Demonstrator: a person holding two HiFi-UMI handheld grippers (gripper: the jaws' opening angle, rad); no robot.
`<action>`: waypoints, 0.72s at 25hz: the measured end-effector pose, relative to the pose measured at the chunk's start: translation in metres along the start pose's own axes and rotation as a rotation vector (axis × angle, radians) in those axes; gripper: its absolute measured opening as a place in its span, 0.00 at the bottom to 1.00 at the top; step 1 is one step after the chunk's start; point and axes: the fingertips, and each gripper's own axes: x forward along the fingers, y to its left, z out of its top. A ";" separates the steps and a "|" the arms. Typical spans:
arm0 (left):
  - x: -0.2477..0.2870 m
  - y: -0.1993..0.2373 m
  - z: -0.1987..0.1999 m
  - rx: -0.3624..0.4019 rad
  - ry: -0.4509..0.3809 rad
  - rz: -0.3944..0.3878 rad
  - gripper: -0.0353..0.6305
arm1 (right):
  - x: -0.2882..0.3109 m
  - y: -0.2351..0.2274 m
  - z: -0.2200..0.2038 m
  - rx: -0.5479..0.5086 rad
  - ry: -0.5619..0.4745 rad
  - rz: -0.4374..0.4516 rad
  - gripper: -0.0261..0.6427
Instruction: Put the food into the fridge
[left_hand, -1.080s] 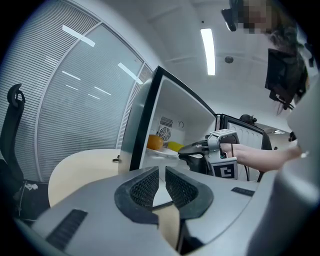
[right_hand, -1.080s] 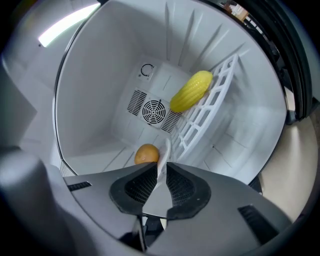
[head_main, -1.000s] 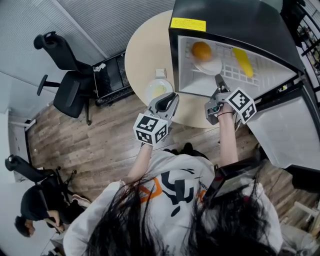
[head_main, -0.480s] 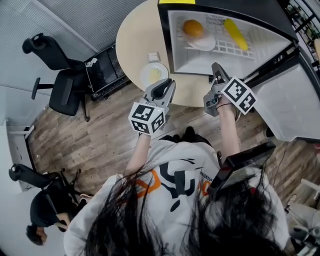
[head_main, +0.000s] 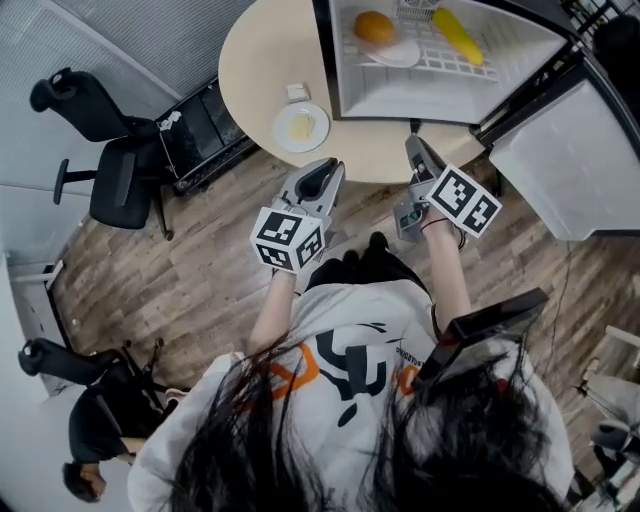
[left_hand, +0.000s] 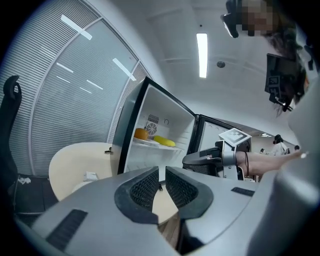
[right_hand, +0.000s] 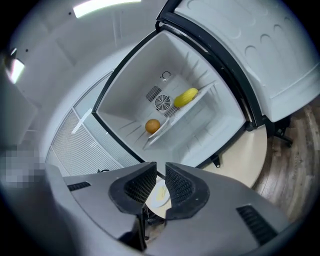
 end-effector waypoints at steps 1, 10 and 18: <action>-0.003 -0.002 -0.004 -0.005 0.002 -0.001 0.12 | -0.005 -0.001 -0.006 -0.005 0.007 -0.002 0.13; -0.023 -0.025 -0.022 -0.037 0.006 0.000 0.13 | -0.043 -0.002 -0.043 -0.064 0.072 -0.003 0.13; -0.046 -0.083 -0.030 -0.020 -0.013 0.015 0.13 | -0.096 -0.007 -0.062 -0.127 0.103 0.046 0.13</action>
